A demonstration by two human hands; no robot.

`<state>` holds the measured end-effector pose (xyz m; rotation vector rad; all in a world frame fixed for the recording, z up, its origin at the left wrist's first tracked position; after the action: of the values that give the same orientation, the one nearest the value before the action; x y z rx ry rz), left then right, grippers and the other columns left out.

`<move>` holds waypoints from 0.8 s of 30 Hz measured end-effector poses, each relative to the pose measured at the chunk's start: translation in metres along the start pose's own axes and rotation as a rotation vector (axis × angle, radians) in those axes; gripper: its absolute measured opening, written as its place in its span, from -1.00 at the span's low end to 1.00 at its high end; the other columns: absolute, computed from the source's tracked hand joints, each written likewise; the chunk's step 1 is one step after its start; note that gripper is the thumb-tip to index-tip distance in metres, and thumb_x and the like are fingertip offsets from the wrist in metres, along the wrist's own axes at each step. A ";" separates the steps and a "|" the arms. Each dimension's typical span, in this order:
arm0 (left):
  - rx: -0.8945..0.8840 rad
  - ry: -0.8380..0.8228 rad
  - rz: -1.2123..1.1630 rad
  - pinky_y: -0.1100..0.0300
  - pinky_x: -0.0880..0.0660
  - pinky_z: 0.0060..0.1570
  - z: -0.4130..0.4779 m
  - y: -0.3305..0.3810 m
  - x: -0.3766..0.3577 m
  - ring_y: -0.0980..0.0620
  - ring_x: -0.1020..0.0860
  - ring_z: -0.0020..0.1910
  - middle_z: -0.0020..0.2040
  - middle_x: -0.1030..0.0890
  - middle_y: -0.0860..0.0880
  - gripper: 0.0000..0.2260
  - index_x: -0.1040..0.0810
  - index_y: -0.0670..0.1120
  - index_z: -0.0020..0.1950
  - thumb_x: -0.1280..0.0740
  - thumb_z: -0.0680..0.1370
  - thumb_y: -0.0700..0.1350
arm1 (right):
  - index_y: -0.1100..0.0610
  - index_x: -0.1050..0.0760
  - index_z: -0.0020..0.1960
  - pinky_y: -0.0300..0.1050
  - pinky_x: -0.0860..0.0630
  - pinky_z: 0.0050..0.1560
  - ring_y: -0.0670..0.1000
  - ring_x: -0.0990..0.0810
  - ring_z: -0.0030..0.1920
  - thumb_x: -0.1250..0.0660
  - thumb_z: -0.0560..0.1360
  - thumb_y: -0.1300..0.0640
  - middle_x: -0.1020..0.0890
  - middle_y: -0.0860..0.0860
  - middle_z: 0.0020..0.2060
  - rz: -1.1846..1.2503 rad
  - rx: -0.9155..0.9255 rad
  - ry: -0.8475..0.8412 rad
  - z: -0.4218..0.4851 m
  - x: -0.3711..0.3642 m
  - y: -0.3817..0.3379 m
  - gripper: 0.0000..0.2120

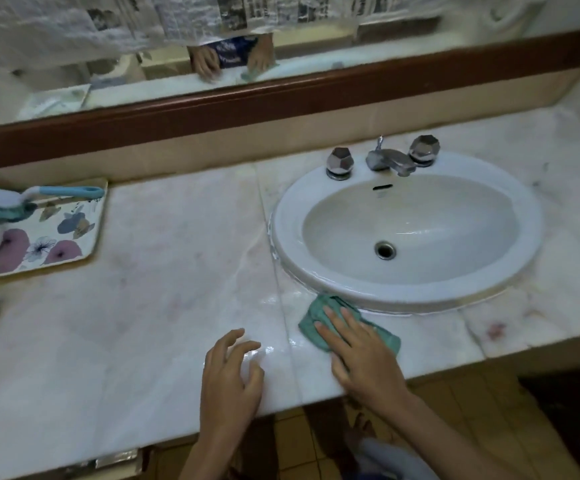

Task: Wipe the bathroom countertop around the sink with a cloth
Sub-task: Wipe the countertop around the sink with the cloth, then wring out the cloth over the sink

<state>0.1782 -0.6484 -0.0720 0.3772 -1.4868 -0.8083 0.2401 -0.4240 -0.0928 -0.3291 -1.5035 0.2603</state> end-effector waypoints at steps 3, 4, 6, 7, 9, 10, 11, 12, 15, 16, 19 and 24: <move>-0.059 -0.009 -0.026 0.15 -0.39 0.12 -0.005 0.018 -0.013 0.24 -0.37 0.20 0.21 -0.44 0.25 -0.73 -0.60 0.12 0.01 -0.17 0.40 0.04 | -0.06 -0.42 0.32 -0.11 -0.53 0.14 0.04 -0.51 0.30 -0.18 0.33 0.13 -0.48 -0.05 0.34 0.057 -0.002 0.065 -0.039 0.028 0.047 -0.45; -0.080 -0.012 -0.031 0.19 -0.39 0.12 -0.007 0.023 -0.017 0.26 -0.37 0.20 0.21 -0.43 0.30 -0.73 -0.58 0.14 0.01 -0.18 0.40 0.03 | -0.10 -0.45 0.29 -0.18 -0.49 0.15 -0.02 -0.52 0.27 -0.18 0.33 0.14 -0.50 -0.06 0.31 0.126 -0.025 0.104 -0.046 0.036 0.060 -0.47; -0.162 -0.022 -0.038 0.34 -0.35 0.15 -0.009 0.039 -0.027 0.33 -0.36 0.21 0.24 -0.41 0.36 -0.75 -0.58 0.14 0.03 -0.20 0.41 -0.01 | -0.21 -0.52 0.21 -0.41 -0.40 0.18 -0.21 -0.51 0.22 -0.19 0.36 0.17 -0.53 -0.13 0.25 0.404 -0.173 0.170 -0.050 0.060 0.077 -0.50; -0.225 -0.032 -0.041 0.41 -0.32 0.18 -0.010 0.049 -0.034 0.34 -0.36 0.23 0.26 -0.40 0.37 -0.74 -0.58 0.12 0.05 -0.22 0.42 -0.04 | -0.28 -0.56 0.14 -0.48 -0.36 0.17 -0.28 -0.51 0.20 -0.21 0.40 0.21 -0.56 -0.17 0.21 0.547 -0.273 0.183 -0.048 0.076 0.082 -0.52; -0.398 -0.070 -0.046 0.36 -0.34 0.24 -0.012 0.076 -0.047 0.26 -0.39 0.29 0.33 -0.40 0.30 -0.68 -0.55 0.07 0.16 -0.26 0.43 -0.11 | -0.21 -0.61 0.06 -0.48 -0.42 0.04 -0.26 -0.58 0.08 -0.25 0.46 0.37 -0.64 -0.12 0.09 0.828 -0.453 0.145 -0.043 0.099 0.092 -0.51; -0.505 -0.099 -0.040 0.26 -0.37 0.26 -0.012 0.090 -0.054 0.17 -0.41 0.33 0.38 -0.42 0.19 -0.63 -0.53 0.05 0.24 -0.29 0.43 -0.14 | -0.08 -0.63 0.06 -0.40 -0.48 -0.04 -0.18 -0.63 -0.01 -0.24 0.48 0.42 -0.67 -0.01 0.04 1.019 -0.536 0.098 -0.041 0.108 0.097 -0.56; -0.618 -0.130 -0.016 0.18 -0.38 0.27 -0.012 0.105 -0.061 0.07 -0.42 0.36 0.42 -0.43 0.08 -0.56 -0.49 0.02 0.31 -0.33 0.42 -0.15 | 0.08 -0.63 0.10 -0.27 -0.54 -0.09 -0.06 -0.67 -0.07 -0.24 0.48 0.41 -0.68 0.12 0.02 1.265 -0.632 0.050 -0.040 0.113 0.104 -0.65; -0.730 -0.154 0.028 0.13 -0.38 0.27 -0.010 0.118 -0.067 -0.01 -0.40 0.41 0.46 -0.41 0.00 -0.48 -0.44 -0.01 0.37 -0.37 0.41 -0.16 | 0.23 -0.61 0.13 -0.14 -0.59 -0.13 0.06 -0.67 -0.10 -0.26 0.46 0.37 -0.66 0.23 0.01 1.571 -0.720 -0.011 -0.040 0.116 0.106 -0.71; -0.969 -0.205 0.162 0.02 -0.38 0.22 0.009 0.155 -0.083 -0.11 -0.26 0.52 0.54 -0.28 -0.08 -0.29 -0.30 -0.06 0.49 -0.44 0.37 -0.11 | 0.39 -0.48 0.26 -0.03 -0.56 -0.03 0.16 -0.60 -0.07 -0.27 0.42 0.25 -0.59 0.25 0.03 2.268 -0.820 -0.244 -0.035 0.125 0.091 -0.56; -1.006 -0.227 0.182 -0.03 -0.39 0.23 0.020 0.165 -0.087 -0.13 -0.23 0.53 0.56 -0.24 -0.08 -0.27 -0.26 -0.07 0.51 -0.45 0.38 -0.09 | 0.36 -0.44 0.30 -0.06 -0.54 0.01 0.12 -0.59 -0.07 -0.28 0.43 0.21 -0.58 0.18 0.02 2.368 -0.815 -0.306 -0.031 0.131 0.083 -0.53; -1.088 -0.265 0.252 -0.20 -0.34 0.29 0.061 0.188 -0.097 -0.14 -0.17 0.55 0.57 -0.21 -0.07 -0.23 -0.20 -0.07 0.54 -0.44 0.39 -0.05 | 0.27 -0.54 0.12 -0.06 -0.59 -0.35 0.11 -0.61 -0.34 -0.39 0.42 0.23 -0.58 0.17 -0.17 2.378 -0.834 -0.350 -0.019 0.153 0.076 -0.71; -1.285 -0.202 0.211 -0.18 -0.32 0.31 0.103 0.224 -0.099 -0.08 -0.34 0.48 0.44 -0.44 -0.06 -0.32 -0.27 -0.05 0.48 -0.44 0.41 -0.04 | 0.25 -0.45 -0.21 -0.31 -0.19 -0.61 -0.04 -0.33 -0.63 -0.07 0.53 -0.14 -0.48 0.12 -0.40 2.066 -0.804 -0.604 -0.007 0.192 0.081 -0.53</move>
<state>0.1443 -0.4003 0.0169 -0.8226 -0.8907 -1.4542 0.2602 -0.2786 0.0548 -2.5864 -1.1541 1.4276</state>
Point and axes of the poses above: each hand's wrist, its own z-axis towards the middle knuckle, its own x-axis out of the back of the hand, y = z × x, the point moved 2 cm from there along z, towards the middle knuckle
